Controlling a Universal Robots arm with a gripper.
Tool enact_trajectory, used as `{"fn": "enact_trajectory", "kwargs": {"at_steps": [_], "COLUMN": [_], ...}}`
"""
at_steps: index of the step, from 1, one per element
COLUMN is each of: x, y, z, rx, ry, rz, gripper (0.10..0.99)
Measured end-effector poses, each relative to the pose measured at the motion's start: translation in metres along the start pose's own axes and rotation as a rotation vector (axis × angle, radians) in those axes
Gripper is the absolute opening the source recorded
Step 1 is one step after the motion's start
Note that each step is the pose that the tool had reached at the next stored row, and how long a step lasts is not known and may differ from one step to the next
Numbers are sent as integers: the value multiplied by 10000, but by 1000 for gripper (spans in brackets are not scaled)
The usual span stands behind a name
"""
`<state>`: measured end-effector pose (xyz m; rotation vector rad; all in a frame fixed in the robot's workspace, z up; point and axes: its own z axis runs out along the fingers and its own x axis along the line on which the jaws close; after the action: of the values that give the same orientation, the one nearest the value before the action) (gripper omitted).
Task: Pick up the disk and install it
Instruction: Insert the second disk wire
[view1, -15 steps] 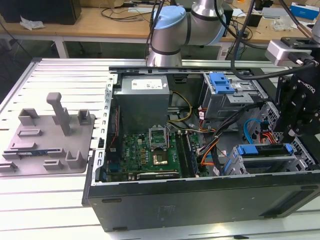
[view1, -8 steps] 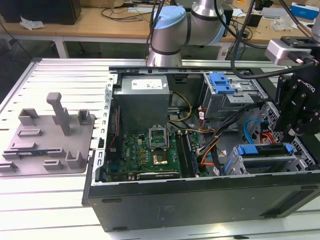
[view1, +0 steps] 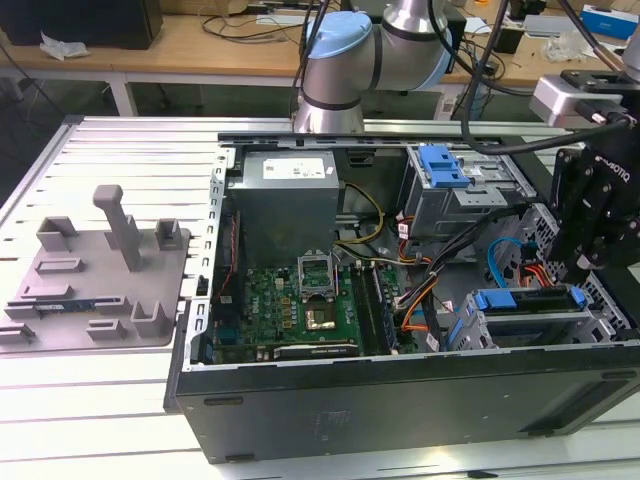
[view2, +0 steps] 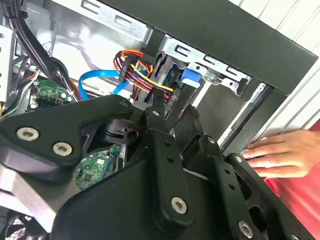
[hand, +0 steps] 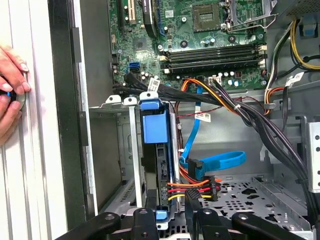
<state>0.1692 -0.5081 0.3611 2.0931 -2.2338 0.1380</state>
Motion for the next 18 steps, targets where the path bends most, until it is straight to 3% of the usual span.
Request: {"fn": "enact_trajectory", "kwargs": {"at_steps": [3, 4, 6, 8, 10, 12, 13, 15, 17, 18], "x": [-11, -49, -149, -210, -227, -264, -283, -312, -338, -367], "y": [0, 2, 9, 14, 14, 16, 27, 123, 175, 198], "z": [-3, -5, -20, -33, -132, -233, -240, -244, -244, -243], "rx": [1, 9, 29, 35, 41, 61, 67, 92, 99, 105], "ry": [31, 139, 483, 708, 790, 1037, 1120, 1173, 1255, 1348], "rz": [-1, -3, -3, -4, -10, -30, -37, -37, -37, -38], "gripper": [361, 361, 361, 361, 361, 361, 361, 361, 361, 361]}}
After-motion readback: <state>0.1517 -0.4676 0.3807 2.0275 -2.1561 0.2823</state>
